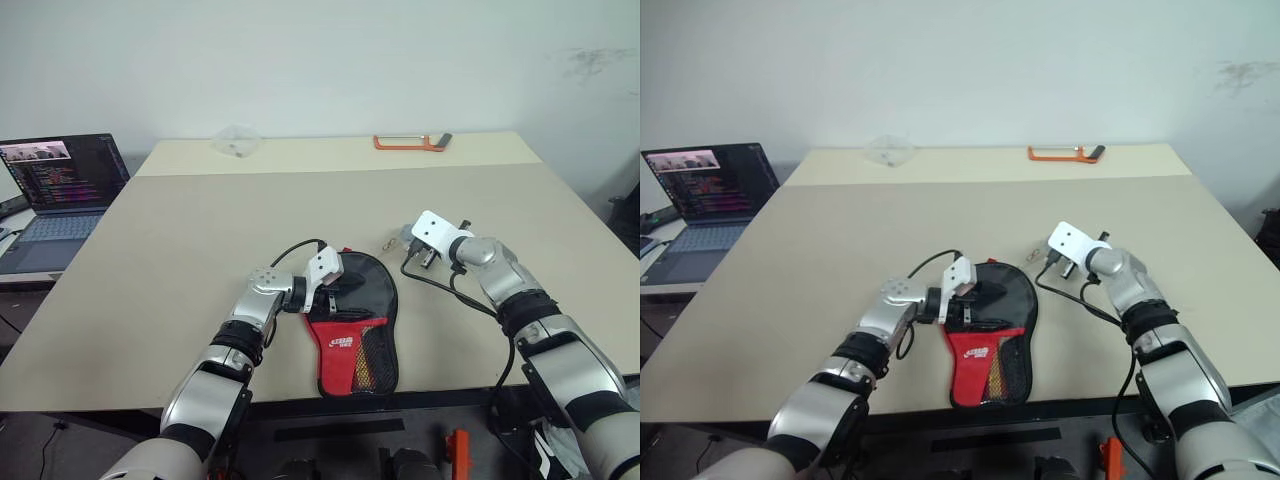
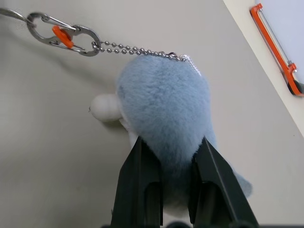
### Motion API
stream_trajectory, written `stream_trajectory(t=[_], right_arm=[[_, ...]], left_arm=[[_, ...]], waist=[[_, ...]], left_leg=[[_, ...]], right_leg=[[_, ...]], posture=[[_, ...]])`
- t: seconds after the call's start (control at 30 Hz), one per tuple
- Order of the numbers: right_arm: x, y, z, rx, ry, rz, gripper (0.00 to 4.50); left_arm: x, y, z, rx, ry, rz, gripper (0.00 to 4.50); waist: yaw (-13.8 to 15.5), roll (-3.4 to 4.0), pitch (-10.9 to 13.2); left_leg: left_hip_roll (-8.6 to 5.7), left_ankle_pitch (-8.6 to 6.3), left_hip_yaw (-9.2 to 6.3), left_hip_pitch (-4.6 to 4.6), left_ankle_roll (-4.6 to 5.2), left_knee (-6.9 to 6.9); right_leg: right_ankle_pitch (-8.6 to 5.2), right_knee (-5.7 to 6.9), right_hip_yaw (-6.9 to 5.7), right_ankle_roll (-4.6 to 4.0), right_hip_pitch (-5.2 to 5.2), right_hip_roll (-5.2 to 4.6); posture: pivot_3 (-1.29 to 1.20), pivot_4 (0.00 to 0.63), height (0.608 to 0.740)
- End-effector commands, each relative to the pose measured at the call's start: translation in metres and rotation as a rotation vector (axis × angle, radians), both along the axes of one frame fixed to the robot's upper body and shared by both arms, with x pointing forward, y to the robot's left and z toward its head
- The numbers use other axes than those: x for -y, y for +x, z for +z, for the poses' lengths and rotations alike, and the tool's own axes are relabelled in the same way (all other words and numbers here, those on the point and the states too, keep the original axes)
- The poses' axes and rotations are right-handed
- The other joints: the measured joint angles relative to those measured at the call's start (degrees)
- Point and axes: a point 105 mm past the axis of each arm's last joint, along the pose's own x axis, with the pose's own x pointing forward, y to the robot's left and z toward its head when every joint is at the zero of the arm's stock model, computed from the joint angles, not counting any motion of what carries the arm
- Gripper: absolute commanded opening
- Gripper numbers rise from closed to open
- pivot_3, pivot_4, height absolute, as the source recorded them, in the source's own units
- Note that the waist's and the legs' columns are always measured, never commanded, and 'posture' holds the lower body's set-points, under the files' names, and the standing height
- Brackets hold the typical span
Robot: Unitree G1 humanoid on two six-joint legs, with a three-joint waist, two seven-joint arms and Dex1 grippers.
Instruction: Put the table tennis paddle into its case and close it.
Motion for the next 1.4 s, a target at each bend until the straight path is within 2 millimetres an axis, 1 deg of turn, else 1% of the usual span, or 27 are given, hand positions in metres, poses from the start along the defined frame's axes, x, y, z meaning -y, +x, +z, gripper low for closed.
stream_trajectory(t=[0.03,0.17,0.27,0.33,0.4,0.57,0.6,0.63,0.67,0.77,0.8,0.9,1.03,1.2,1.23,1.33,1.4], right_arm=[[0.009,-0.008,0.025,0.041,0.006,0.021,0.23],[0.017,-0.029,0.027,-0.009,-0.006,0.052,0.23],[0.022,-0.048,0.026,-0.066,-0.004,0.074,0.23],[0.03,-0.066,0.025,-0.109,-0.018,0.085,0.23],[0.034,-0.082,0.025,-0.148,-0.023,0.103,0.22],[0.035,-0.121,0.02,-0.277,-0.014,0.171,0.22],[0.036,-0.131,0.02,-0.306,-0.009,0.18,0.22],[0.037,-0.146,0.017,-0.353,-0.016,0.201,0.22],[0.037,-0.156,0.016,-0.387,-0.023,0.216,0.22],[0.038,-0.181,0.014,-0.461,-0.023,0.241,0.22],[0.035,-0.197,0.01,-0.509,-0.019,0.263,0.22],[0.027,-0.231,0.001,-0.61,-0.007,0.311,0.22],[0.019,-0.256,-0.006,-0.667,0.02,0.331,0.22],[0.005,-0.288,-0.012,-0.74,0.046,0.377,0.22],[0.006,-0.291,-0.012,-0.749,0.05,0.377,0.22],[0.001,-0.315,-0.018,-0.831,0.094,0.419,0.22],[-0.001,-0.326,-0.019,-0.864,0.123,0.442,0.21]], left_arm=[[-0.017,-0.009,-0.035,-0.08,0.122,0.002,4.5],[-0.023,-0.009,-0.037,-0.097,0.136,0.001,4.5],[-0.023,-0.011,-0.039,-0.109,0.147,-0.026,4.5],[-0.022,-0.013,-0.042,-0.105,0.166,-0.047,4.5],[-0.019,-0.013,-0.042,-0.111,0.16,-0.048,4.5],[-0.014,-0.015,-0.045,-0.134,0.152,-0.057,4.5],[-0.013,-0.016,-0.046,-0.139,0.154,-0.06,4.5],[-0.012,-0.017,-0.047,-0.145,0.154,-0.062,4.5],[-0.01,-0.017,-0.047,-0.149,0.154,-0.063,4.5],[-0.007,-0.017,-0.047,-0.151,0.156,-0.069,4.5],[-0.004,-0.017,-0.046,-0.15,0.155,-0.075,4.5],[0.002,-0.016,-0.044,-0.145,0.154,-0.084,4.5],[0.011,-0.015,-0.042,-0.143,0.15,-0.086,4.5],[0.024,-0.013,-0.039,-0.133,0.145,-0.085,4.5],[0.028,-0.012,-0.038,-0.13,0.144,-0.084,4.5],[0.04,-0.011,-0.035,-0.118,0.141,-0.086,4.5],[0.047,-0.01,-0.033,-0.107,0.142,-0.089,4.5]], waist=[[0.0,0.02,0.0],[0.0,0.04,0.0],[-0.2,0.04,0.0],[0.1,0.04,0.0],[0.4,0.03,0.0],[0.6,0.02,0.0],[0.6,0.02,0.0],[0.6,0.0,0.0],[0.8,0.01,0.0],[1.0,0.03,0.0],[1.0,0.03,0.0],[1.5,-0.02,-0.1],[2.4,-0.05,-0.1],[3.5,-0.08,-0.1],[3.8,-0.09,-0.1],[4.3,-0.12,-0.1],[4.4,-0.13,-0.1]], left_leg=[[0.0,0.0,0.0,0.0,0.01,0.0],[0.01,-0.03,0.0,0.11,0.05,0.0],[0.0,-0.05,-0.01,0.55,0.08,-0.06],[0.01,-0.06,-0.04,0.77,0.1,-0.11],[0.01,-0.06,-0.05,0.79,0.1,-0.1],[0.04,-0.06,-0.07,0.8,0.11,-0.09],[0.04,-0.07,-0.06,0.81,0.11,-0.08],[0.03,-0.07,-0.07,0.8,0.11,-0.09],[0.03,-0.07,-0.08,0.79,0.11,-0.08],[0.06,-0.09,-0.18,0.84,0.14,-0.11],[0.06,-0.12,-0.27,0.91,0.18,-0.12],[0.07,-0.24,-0.45,1.02,0.33,-0.09],[-0.04,-0.29,-0.48,0.98,0.36,-0.07],[-0.17,-0.3,-0.62,0.95,0.36,-0.05],[-0.21,-0.3,-0.65,0.93,0.37,-0.06],[-0.33,-0.3,-0.84,0.87,0.38,-0.04],[-0.45,-0.35,-0.99,0.86,0.47,-0.02]], right_leg=[[0.0,0.0,0.0,0.0,0.01,0.0],[0.0,0.01,-0.02,0.0,0.11,0.01],[-0.02,-0.09,-0.04,0.02,0.6,0.05],[-0.04,-0.18,-0.09,0.04,0.87,0.05],[-0.04,-0.21,-0.1,0.05,0.91,0.05],[-0.05,-0.22,-0.11,0.06,0.94,0.04],[-0.05,-0.22,-0.11,0.06,0.96,0.04],[-0.05,-0.22,-0.11,0.07,0.96,0.02],[-0.06,-0.24,-0.12,0.07,0.98,0.02],[-0.07,-0.52,-0.25,0.11,1.19,0.01],[-0.06,-0.67,-0.34,0.13,1.39,0.01],[-0.19,-0.97,-0.53,0.39,1.75,0.0],[-0.19,-0.99,-0.6,0.39,1.77,-0.14],[-0.38,-0.99,-0.77,0.7,1.84,-0.3],[-0.39,-1.01,-0.81,0.71,1.85,-0.33],[-0.44,-1.06,-1.02,0.79,1.94,-0.49],[-0.51,-1.09,-1.19,0.9,2.03,-0.62]], posture=[[0.0,0.15,0.74],[0.0,0.15,0.74],[0.0,0.15,0.74],[0.0,0.15,0.74],[0.0,0.15,0.74],[0.0,0.15,0.74],[0.0,0.15,0.74],[0.0,0.15,0.74],[0.0,0.15,0.74],[0.0,0.15,0.74],[0.0,0.15,0.74],[0.0,0.15,0.74],[0.0,0.15,0.74],[0.0,0.15,0.74],[0.0,0.15,0.74],[0.0,0.15,0.74],[0.0,0.15,0.74]])
